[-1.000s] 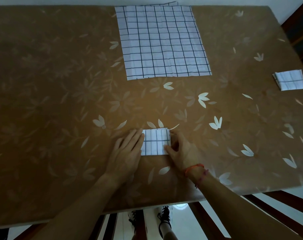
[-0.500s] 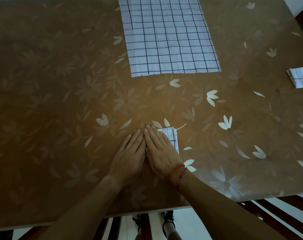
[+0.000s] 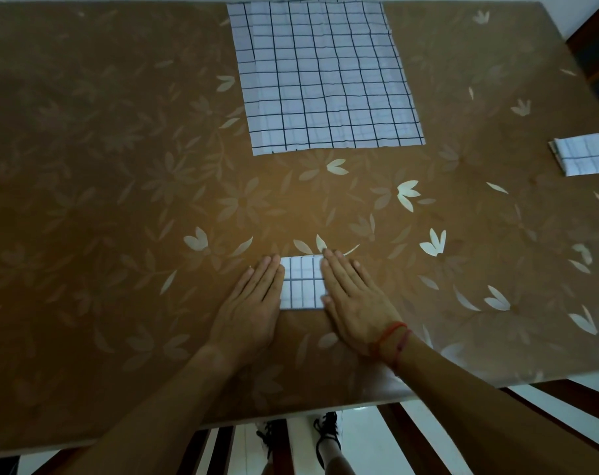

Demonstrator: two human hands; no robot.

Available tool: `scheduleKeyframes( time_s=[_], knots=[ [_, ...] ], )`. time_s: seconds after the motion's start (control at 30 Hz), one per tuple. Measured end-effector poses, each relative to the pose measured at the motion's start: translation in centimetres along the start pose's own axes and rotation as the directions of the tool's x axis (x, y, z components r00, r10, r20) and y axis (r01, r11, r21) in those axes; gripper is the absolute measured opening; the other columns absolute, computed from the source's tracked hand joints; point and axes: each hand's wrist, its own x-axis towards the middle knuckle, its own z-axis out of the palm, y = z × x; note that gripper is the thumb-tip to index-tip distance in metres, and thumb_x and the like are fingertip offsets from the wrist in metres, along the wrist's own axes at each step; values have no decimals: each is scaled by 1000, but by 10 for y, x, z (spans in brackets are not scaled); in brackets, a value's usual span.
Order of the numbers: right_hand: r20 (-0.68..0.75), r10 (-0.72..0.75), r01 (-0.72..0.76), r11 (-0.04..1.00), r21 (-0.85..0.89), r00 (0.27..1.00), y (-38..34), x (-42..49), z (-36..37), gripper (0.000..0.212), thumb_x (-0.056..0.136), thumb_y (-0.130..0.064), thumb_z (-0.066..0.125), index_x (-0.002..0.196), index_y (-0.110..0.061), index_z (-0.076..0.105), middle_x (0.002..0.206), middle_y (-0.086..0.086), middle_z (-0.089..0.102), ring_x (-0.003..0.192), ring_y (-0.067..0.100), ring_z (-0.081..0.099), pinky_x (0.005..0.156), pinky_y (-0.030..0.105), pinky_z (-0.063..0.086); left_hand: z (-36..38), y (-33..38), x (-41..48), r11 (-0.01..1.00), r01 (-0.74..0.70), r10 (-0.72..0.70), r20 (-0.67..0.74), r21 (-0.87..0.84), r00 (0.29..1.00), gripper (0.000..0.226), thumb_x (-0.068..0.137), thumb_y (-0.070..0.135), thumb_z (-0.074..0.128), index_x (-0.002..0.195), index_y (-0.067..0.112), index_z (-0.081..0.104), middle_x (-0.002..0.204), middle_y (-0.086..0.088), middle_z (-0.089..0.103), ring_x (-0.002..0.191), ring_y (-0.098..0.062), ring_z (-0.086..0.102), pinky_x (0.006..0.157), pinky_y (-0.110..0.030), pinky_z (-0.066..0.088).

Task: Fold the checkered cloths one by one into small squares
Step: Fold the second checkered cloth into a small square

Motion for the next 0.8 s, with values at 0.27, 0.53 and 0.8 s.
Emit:
scheduleKeyframes(
  time_s=[0.27,0.53,0.8],
  knots=[
    [55,-7,5,999,36,998,-2,0,-12,58,100,-34,25,148,-2,26,156,15,21,145,28,20,117,45,21,-12,2,5,1000,6,-7,81,13,997,53,96,21,22,143,1,37,150,-16,36,141,-26,30,114,-43,24],
    [86,-30,19,992,125,996,-2,14,-47,74,91,-37,49,151,-9,17,155,10,22,140,26,25,116,38,21,-39,-1,26,986,70,-60,65,-152,996,57,92,29,49,145,14,35,149,-1,38,139,-14,26,116,-26,6],
    [121,15,-29,993,112,993,0,44,-53,83,73,-33,67,144,-21,26,138,6,38,121,26,40,99,36,39,-49,3,54,993,111,-105,142,-39,984,62,77,26,65,134,20,42,129,5,44,122,-17,35,109,-33,20]
  ],
)
